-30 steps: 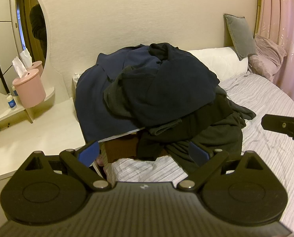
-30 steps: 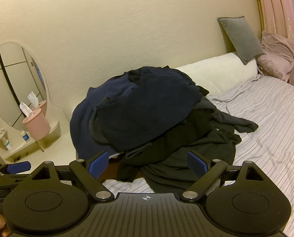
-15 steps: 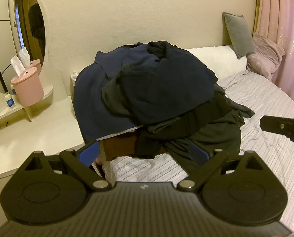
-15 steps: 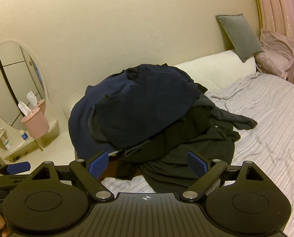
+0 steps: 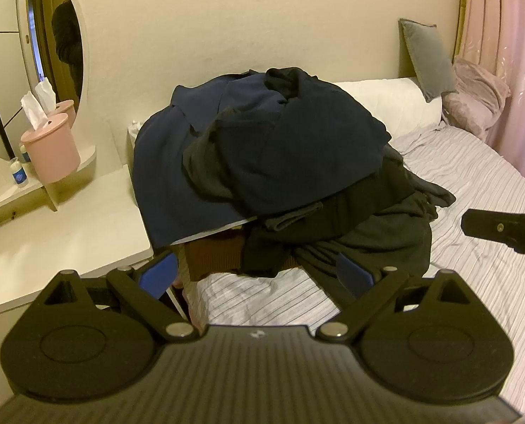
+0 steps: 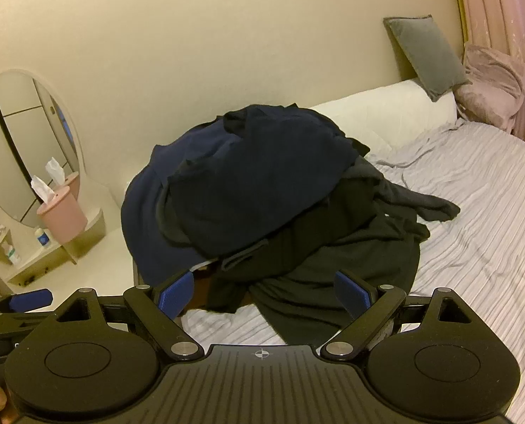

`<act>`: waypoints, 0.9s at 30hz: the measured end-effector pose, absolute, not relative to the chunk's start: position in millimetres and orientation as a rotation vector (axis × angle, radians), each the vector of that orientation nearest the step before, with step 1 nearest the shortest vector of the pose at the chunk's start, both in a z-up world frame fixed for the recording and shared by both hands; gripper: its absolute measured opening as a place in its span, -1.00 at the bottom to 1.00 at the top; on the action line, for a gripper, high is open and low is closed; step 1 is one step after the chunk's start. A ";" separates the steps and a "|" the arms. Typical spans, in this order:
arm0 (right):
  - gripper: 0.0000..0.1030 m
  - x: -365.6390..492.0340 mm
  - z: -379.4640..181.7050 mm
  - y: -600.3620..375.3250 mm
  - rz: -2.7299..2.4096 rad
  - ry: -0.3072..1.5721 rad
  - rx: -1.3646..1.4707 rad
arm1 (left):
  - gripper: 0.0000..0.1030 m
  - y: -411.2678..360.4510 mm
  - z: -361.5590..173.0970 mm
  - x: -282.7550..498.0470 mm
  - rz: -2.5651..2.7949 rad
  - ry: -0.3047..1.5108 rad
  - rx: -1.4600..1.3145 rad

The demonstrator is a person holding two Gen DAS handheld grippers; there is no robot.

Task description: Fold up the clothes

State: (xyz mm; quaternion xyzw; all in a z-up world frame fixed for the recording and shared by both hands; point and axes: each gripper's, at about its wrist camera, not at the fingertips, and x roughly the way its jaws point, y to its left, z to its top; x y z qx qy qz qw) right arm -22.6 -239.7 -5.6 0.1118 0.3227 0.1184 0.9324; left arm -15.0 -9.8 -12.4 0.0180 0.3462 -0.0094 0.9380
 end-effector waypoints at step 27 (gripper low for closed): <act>0.73 -22.8 -17.5 -279.4 0.236 0.691 0.224 | 0.85 -36.1 -28.0 -13.6 0.022 0.724 0.025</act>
